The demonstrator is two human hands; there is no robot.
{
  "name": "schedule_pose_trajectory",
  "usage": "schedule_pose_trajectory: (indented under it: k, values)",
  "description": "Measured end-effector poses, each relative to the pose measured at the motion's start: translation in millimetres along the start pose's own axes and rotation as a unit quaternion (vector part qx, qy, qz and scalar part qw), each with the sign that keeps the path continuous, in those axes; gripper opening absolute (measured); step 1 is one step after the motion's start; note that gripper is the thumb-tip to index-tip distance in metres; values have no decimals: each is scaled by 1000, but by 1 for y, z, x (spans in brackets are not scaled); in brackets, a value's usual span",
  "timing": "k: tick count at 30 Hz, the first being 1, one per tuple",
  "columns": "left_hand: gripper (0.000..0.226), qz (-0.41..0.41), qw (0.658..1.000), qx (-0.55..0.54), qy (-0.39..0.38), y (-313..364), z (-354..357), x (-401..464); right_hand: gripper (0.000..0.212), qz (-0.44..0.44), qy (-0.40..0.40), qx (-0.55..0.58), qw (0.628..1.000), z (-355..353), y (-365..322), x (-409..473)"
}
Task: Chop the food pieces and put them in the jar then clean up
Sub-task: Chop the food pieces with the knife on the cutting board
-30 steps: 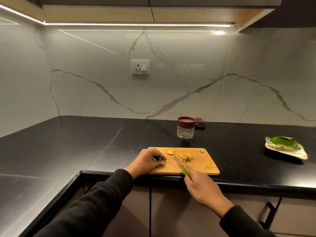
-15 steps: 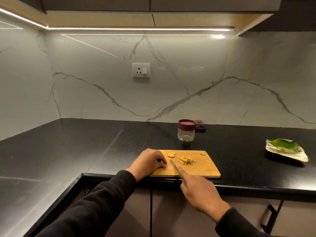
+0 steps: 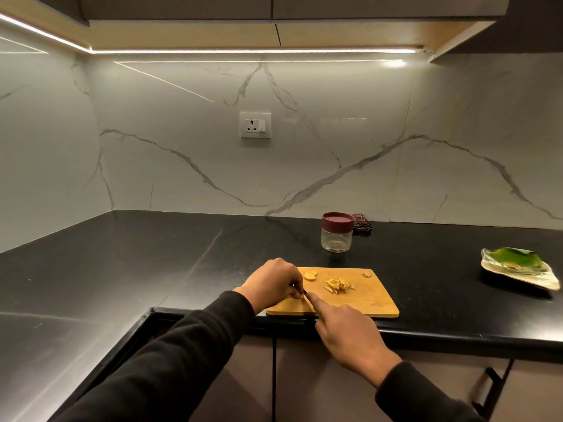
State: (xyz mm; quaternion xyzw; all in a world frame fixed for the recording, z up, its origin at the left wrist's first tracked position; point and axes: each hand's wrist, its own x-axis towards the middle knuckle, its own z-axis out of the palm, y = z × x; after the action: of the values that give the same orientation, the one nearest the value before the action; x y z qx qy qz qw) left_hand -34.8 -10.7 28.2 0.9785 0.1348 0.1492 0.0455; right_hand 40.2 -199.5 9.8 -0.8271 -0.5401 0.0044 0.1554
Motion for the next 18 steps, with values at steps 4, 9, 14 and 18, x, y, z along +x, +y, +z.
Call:
schedule_pose_trajectory:
  k: [4,9,14,18]
  values:
    - [10,3,1000,3,8,1,0,-1,57,-4,-6,-1,1000,-1,-1,4]
    - [12,7,1000,8,16,3,0,-2,58,-2,-16,-3,1000,0,-3,9]
    - [11,4,1000,5,21,3,0,-2,58,-3,-12,0,1000,2,-4,8]
    - [10,-1,1000,1,23,4,1,-2,58,1,-13,7,1000,3,-4,5]
